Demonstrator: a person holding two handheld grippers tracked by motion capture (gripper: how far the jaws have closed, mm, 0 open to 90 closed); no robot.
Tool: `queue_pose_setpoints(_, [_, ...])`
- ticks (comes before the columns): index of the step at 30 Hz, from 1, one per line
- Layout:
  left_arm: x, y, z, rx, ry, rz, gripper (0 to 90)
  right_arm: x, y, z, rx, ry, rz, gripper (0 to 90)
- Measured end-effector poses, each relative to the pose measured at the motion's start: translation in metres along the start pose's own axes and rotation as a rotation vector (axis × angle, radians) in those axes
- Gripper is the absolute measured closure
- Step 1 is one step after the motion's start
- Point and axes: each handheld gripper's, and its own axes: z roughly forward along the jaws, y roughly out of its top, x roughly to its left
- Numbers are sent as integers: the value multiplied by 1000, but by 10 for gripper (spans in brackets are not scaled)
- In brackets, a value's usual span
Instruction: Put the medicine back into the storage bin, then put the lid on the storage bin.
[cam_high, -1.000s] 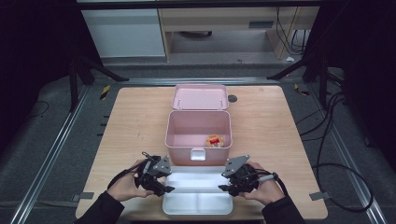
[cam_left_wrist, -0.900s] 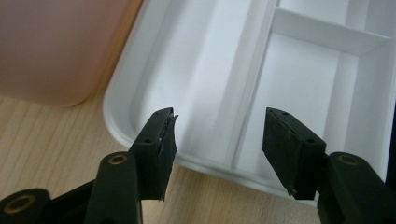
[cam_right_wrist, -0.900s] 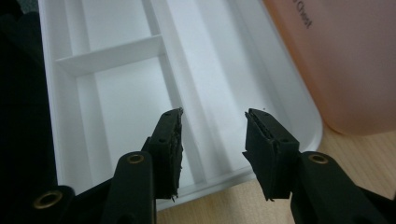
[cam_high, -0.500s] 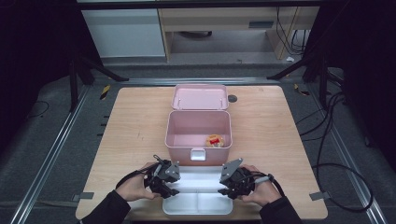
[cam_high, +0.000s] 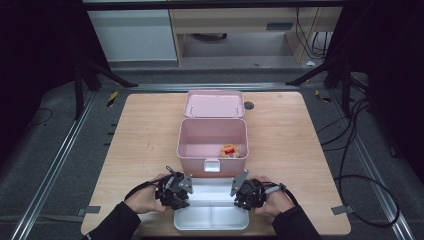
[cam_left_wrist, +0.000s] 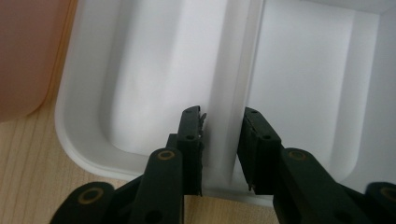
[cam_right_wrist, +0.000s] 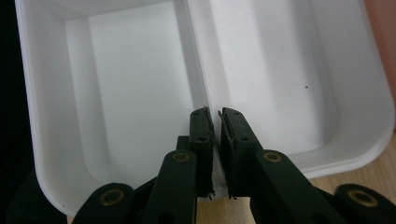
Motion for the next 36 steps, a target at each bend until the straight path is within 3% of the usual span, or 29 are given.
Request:
queue_pose_setpoints(7, [-1,0,-1,16,-31,17,854,-1,4,1,40,15,-4,848])
queue_pose_setpoints(18, [-5,9,-8,37,-46,76,866,4,1,-4,44,44,8,863])
queue_pose_setpoints(36, [-10,16,-27,22,-58,83,864,13,2,-25,12,47,-6,871])
